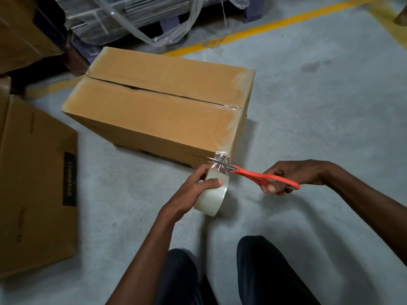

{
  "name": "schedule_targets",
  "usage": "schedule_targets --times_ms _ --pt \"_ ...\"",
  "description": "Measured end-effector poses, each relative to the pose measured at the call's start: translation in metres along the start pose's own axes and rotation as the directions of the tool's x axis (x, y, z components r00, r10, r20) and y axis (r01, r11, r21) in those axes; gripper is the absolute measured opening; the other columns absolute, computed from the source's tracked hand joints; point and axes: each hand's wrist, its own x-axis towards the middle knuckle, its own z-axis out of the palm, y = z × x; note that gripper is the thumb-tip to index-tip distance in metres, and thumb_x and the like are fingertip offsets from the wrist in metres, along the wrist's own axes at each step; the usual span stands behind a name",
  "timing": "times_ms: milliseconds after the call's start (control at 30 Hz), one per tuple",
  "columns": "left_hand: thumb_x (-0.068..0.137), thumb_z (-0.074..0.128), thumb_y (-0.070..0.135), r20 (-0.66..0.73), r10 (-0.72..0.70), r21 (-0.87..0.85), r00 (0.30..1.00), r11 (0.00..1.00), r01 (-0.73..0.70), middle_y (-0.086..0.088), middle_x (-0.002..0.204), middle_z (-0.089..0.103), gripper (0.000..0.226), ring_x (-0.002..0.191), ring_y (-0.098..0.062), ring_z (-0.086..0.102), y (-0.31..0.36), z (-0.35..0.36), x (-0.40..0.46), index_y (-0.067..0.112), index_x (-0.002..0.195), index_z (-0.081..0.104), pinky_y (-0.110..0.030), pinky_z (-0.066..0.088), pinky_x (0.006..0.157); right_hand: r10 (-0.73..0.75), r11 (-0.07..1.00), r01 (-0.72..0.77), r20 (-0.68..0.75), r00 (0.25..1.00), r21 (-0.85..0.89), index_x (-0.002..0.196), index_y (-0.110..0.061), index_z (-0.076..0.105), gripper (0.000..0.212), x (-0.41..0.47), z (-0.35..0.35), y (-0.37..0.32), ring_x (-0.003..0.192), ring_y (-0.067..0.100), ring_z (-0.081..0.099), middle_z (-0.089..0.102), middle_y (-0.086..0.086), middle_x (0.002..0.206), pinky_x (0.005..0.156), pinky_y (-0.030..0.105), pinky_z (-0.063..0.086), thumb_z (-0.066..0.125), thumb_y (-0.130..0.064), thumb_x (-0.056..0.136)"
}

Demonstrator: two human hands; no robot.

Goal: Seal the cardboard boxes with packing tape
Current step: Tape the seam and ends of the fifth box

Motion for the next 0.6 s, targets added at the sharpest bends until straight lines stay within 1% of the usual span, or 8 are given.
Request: schedule_targets --times_ms 100,233,333,400,467,500,567,600 --pt "0.082 0.064 0.049 0.020 -0.007 -0.032 1.000 0.999 0.008 0.002 0.112 0.069 0.039 0.089 -0.012 0.066 0.000 0.000 -0.003 0.035 0.118 0.062 -0.025 0.048 0.068 -0.049 0.999 0.049 -0.023 0.999 0.010 0.084 -0.014 0.075 0.044 0.000 0.001 -0.003 0.072 0.014 0.060 0.063 0.007 0.077 0.069 0.027 0.050 0.083 -0.056 0.074" --pt "0.083 0.062 0.049 0.040 -0.017 -0.049 0.999 0.999 0.019 -0.004 0.119 0.068 0.042 0.093 -0.013 0.066 -0.002 0.000 -0.005 0.035 0.122 0.060 -0.032 0.047 0.076 -0.079 0.996 0.073 -0.102 0.992 -0.057 0.073 -0.012 0.074 0.046 0.002 0.001 0.003 0.062 0.022 0.056 0.060 0.012 0.065 0.064 0.034 0.045 0.088 -0.056 0.071" --pt "0.084 0.062 0.047 0.070 -0.048 -0.076 0.996 0.996 0.053 -0.007 0.120 0.067 0.040 0.096 -0.018 0.065 -0.010 -0.001 -0.008 0.037 0.122 0.061 -0.038 0.044 0.080 -0.058 0.996 0.046 -0.156 0.986 -0.081 0.069 -0.015 0.074 0.041 0.005 0.003 0.006 0.057 0.020 0.053 0.058 0.007 0.058 0.059 0.028 0.042 0.090 -0.053 0.070" --pt "0.083 0.063 0.047 0.089 -0.083 -0.077 0.993 0.993 0.090 -0.004 0.117 0.069 0.040 0.099 -0.019 0.065 -0.019 -0.003 -0.012 0.040 0.123 0.062 -0.038 0.044 0.080 0.011 0.991 -0.029 -0.137 0.990 -0.131 0.073 -0.014 0.073 0.044 0.011 0.010 0.009 0.057 0.015 0.054 0.061 0.003 0.060 0.059 0.026 0.043 0.090 -0.055 0.068" --pt "0.082 0.064 0.046 0.100 -0.123 -0.091 0.987 0.987 0.132 -0.001 0.117 0.069 0.041 0.100 -0.020 0.065 -0.031 -0.006 -0.018 0.041 0.122 0.063 -0.038 0.045 0.079 0.110 0.964 -0.128 -0.087 0.990 -0.235 0.075 -0.021 0.069 0.051 0.023 0.022 0.014 0.060 0.008 0.055 0.063 -0.006 0.065 0.064 0.026 0.044 0.085 -0.067 0.063" --pt "0.081 0.066 0.046 0.103 -0.143 -0.117 0.984 0.981 0.155 -0.005 0.118 0.068 0.043 0.099 -0.022 0.065 -0.038 -0.008 -0.022 0.039 0.123 0.063 -0.039 0.044 0.080 0.152 0.948 -0.163 -0.062 0.987 -0.274 0.077 -0.025 0.065 0.056 0.031 0.030 0.018 0.064 0.006 0.054 0.063 -0.009 0.070 0.067 0.028 0.044 0.080 -0.077 0.060" --pt "0.078 0.068 0.044 0.111 -0.172 -0.194 0.979 0.962 0.192 -0.014 0.123 0.067 0.047 0.100 -0.026 0.066 -0.052 -0.013 -0.029 0.034 0.124 0.064 -0.041 0.043 0.082 0.252 0.897 -0.249 -0.041 0.967 -0.366 0.091 -0.032 0.056 0.065 0.050 0.043 0.028 0.078 0.008 0.055 0.059 -0.011 0.087 0.078 0.032 0.046 0.066 -0.090 0.062" --pt "0.078 0.069 0.043 0.110 -0.179 -0.226 0.978 0.954 0.199 -0.016 0.124 0.066 0.048 0.101 -0.027 0.066 -0.057 -0.016 -0.032 0.031 0.125 0.064 -0.041 0.043 0.083 0.314 0.845 -0.308 -0.061 0.948 -0.437 0.099 -0.030 0.051 0.069 0.061 0.047 0.036 0.087 0.011 0.055 0.057 -0.010 0.096 0.084 0.035 0.046 0.061 -0.090 0.068"
